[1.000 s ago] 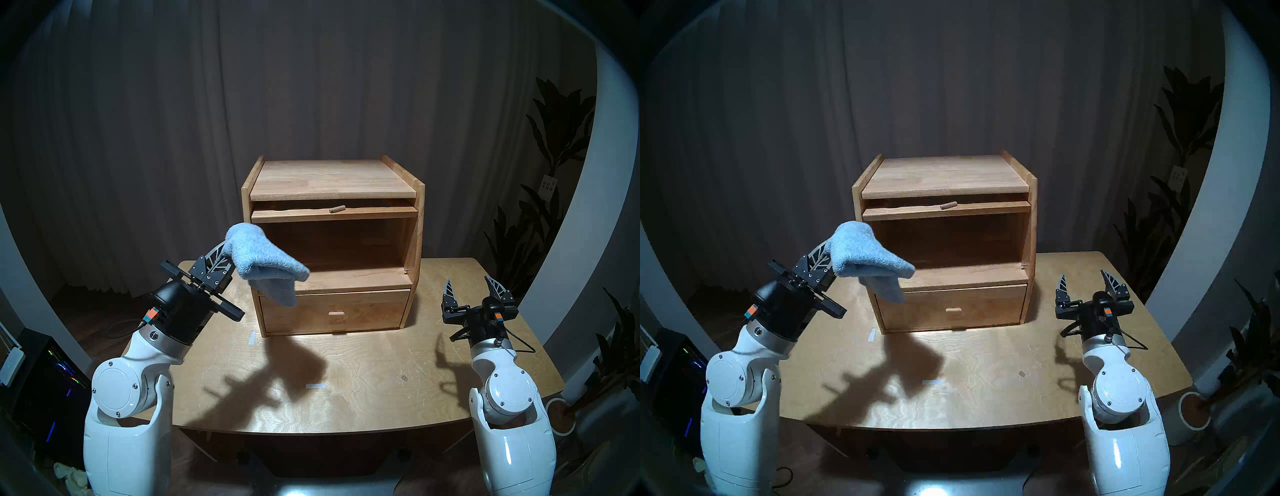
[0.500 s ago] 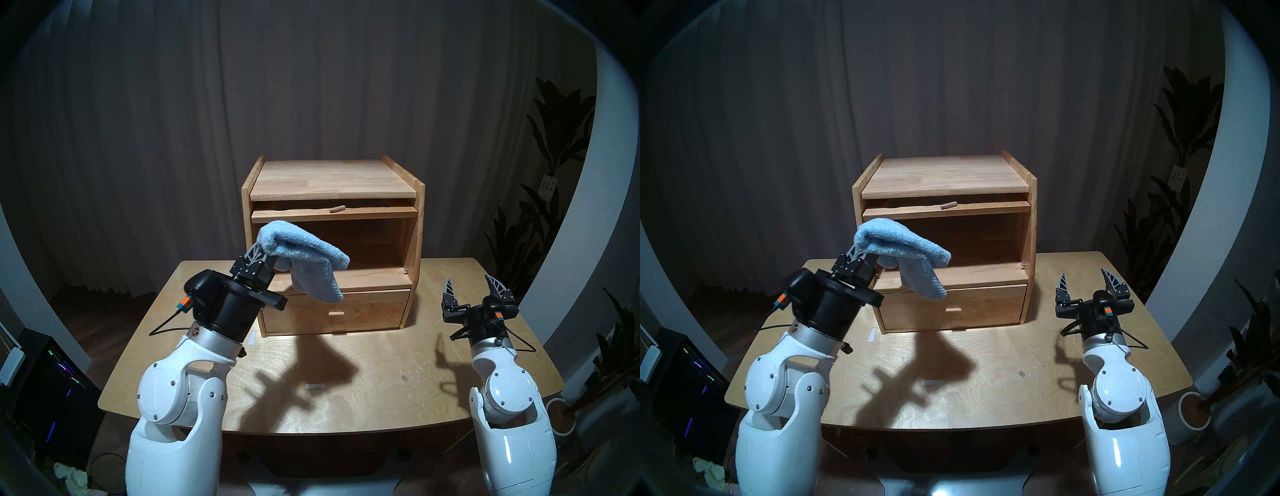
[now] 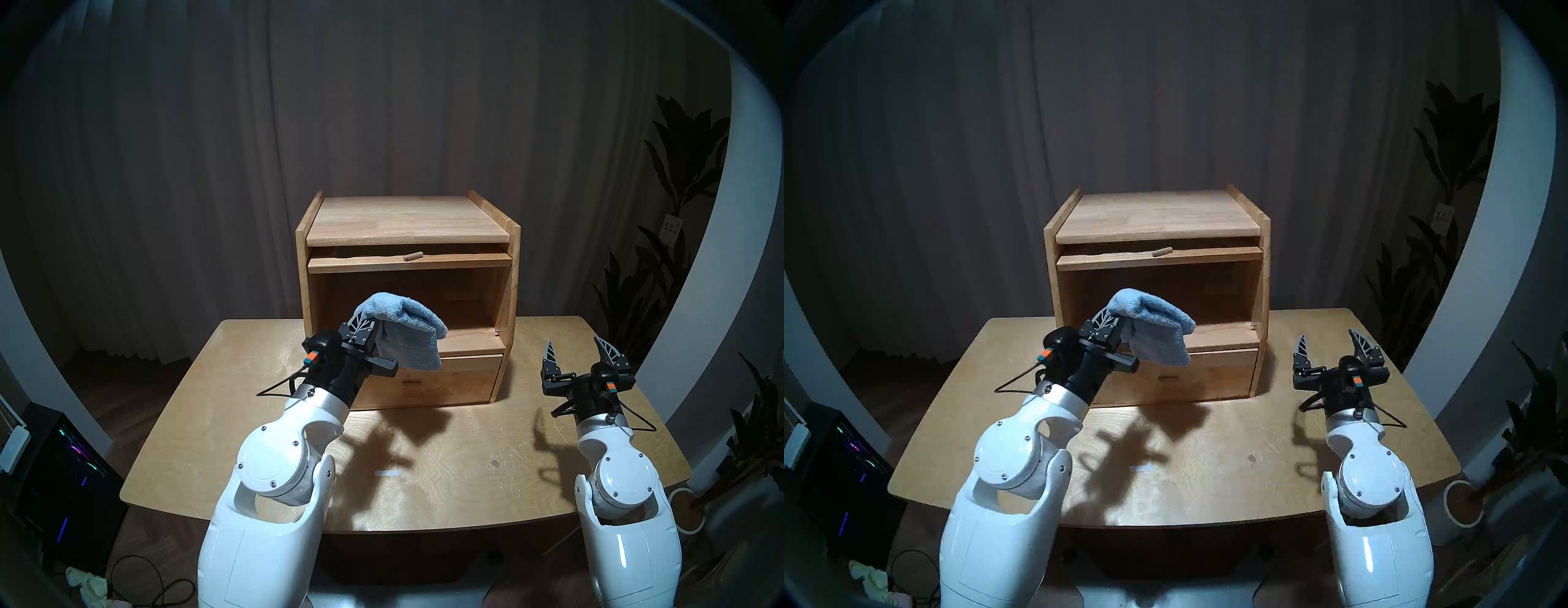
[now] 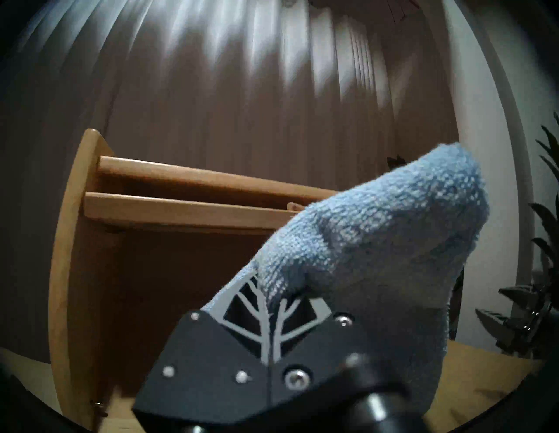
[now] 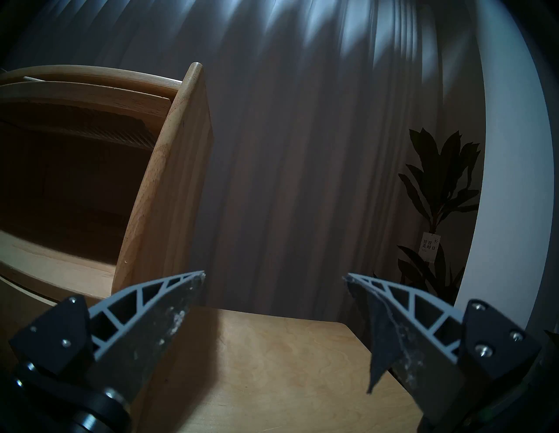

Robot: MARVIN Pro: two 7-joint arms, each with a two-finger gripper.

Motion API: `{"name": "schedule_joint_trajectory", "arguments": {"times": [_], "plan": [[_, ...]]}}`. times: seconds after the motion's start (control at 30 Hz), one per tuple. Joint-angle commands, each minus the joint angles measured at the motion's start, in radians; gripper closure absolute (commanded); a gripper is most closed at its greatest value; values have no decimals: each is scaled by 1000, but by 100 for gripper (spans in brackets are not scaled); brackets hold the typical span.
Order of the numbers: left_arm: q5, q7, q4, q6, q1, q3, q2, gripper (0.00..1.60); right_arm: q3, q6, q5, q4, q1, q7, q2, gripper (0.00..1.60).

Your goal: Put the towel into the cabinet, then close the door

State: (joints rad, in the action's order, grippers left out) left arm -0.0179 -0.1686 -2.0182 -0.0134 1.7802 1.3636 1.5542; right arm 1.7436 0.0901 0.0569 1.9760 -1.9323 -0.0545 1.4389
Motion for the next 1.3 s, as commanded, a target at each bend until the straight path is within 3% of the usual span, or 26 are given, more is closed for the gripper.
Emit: {"name": "schedule_joint_trajectory", "arguments": {"times": [0.0,0.27,0.57,0.9,1.27], "plan": [[99,82,9,-35,-103,-57,-1,160,-1,6,0,18,7,0,-1,0],[222,189,69,-124,-188,-136,4,160,-1,6,0,17,8,0,-1,0],[299,287,92,-257,-272,-175,28,160,-1,6,0,17,9,0,-1,0],[303,365,127,-424,-354,-192,59,160,-2,7,0,19,9,0,-1,0],[248,439,211,-592,-460,-192,103,160,-2,7,1,22,9,0,0,0]]}}
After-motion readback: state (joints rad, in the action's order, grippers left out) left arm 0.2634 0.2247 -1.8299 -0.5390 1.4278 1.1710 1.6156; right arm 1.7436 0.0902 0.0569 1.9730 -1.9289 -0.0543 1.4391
